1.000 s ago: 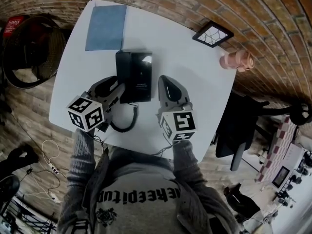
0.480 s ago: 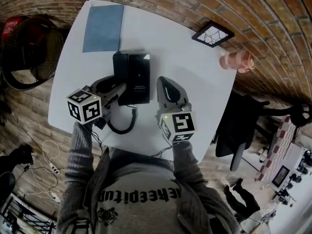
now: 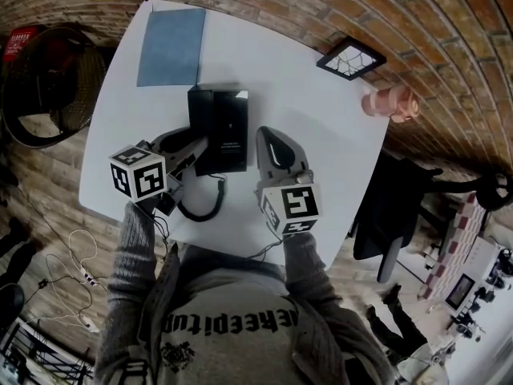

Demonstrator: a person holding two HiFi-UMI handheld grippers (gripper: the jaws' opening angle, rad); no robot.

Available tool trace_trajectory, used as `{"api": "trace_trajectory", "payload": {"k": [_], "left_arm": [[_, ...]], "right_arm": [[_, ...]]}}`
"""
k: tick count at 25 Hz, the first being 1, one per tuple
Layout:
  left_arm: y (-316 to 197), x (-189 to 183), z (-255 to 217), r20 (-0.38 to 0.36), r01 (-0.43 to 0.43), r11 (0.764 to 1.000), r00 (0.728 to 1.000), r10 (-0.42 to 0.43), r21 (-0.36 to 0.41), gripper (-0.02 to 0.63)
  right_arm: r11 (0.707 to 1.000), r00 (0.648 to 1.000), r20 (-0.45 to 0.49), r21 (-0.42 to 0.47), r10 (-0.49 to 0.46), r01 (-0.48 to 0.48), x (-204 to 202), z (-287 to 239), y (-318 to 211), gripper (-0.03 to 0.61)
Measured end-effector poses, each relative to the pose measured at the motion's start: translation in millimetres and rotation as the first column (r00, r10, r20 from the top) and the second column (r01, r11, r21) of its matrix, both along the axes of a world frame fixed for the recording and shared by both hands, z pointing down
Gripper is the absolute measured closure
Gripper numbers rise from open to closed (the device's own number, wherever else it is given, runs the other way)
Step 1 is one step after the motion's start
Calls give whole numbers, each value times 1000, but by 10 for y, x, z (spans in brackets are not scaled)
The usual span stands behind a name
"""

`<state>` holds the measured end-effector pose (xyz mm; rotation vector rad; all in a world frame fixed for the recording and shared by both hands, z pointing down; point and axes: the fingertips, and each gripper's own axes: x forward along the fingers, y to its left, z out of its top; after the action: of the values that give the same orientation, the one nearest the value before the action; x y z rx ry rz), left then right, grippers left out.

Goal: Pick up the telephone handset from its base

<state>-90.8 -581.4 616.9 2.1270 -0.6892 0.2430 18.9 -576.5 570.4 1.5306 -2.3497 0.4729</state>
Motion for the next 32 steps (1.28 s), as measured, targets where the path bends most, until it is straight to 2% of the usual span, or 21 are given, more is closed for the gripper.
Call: {"api": "trace_trajectory", "payload": {"k": [4,13,24,32], "left_arm": [[-7,-21,-20,-38,15,1000,999,-17,-27,511],[-13,-32,-20,-69,4,999,998,-7,-51,518],[-5,-21,-31,-18,-24,998,1000,23,-62,518],[19,-94,-121,-13,-16,998,1000,16,-59,540]], "right_arm": [[1000,1000,-1,5,-1,1,-5,-29,3,574],[1000,1000,-13,21,5,-4,22,-100,36,574],[999,1000,-23,34,10,-9,76,-175,75,574],[999,1000,-18,43,9,-8,73,-221,95,574]]}}
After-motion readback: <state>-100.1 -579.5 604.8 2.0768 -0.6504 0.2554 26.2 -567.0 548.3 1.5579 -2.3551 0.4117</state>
